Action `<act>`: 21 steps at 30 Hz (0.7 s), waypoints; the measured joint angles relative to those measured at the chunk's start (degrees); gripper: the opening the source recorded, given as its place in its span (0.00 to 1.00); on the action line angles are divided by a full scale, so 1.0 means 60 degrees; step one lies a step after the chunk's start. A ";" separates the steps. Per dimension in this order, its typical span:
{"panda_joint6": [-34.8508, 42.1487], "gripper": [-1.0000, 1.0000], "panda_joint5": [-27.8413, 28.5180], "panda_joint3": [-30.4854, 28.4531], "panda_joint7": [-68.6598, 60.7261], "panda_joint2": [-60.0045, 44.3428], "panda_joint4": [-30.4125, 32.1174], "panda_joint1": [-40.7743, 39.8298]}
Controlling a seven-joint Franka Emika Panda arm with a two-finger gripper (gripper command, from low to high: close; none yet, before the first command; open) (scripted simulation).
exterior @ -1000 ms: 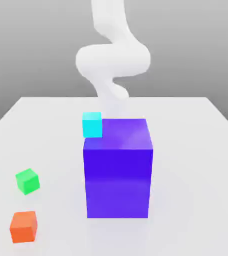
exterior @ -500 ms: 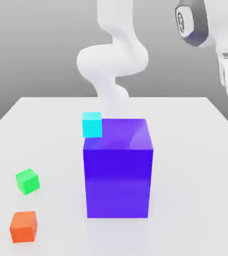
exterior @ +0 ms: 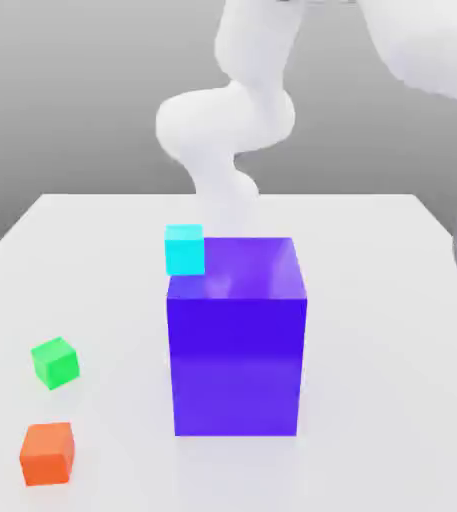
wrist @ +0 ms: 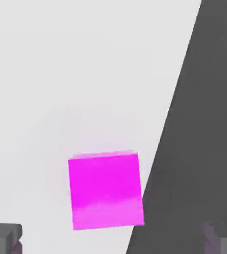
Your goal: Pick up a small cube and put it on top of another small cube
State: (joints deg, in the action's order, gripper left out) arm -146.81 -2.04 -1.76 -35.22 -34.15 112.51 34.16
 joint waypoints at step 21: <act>0.0573 0.00 0.0832 -0.1498 -0.2551 0.2617 0.2042 -0.1971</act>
State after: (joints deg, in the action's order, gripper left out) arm -143.37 2.95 -10.74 -50.53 -18.45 124.77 22.33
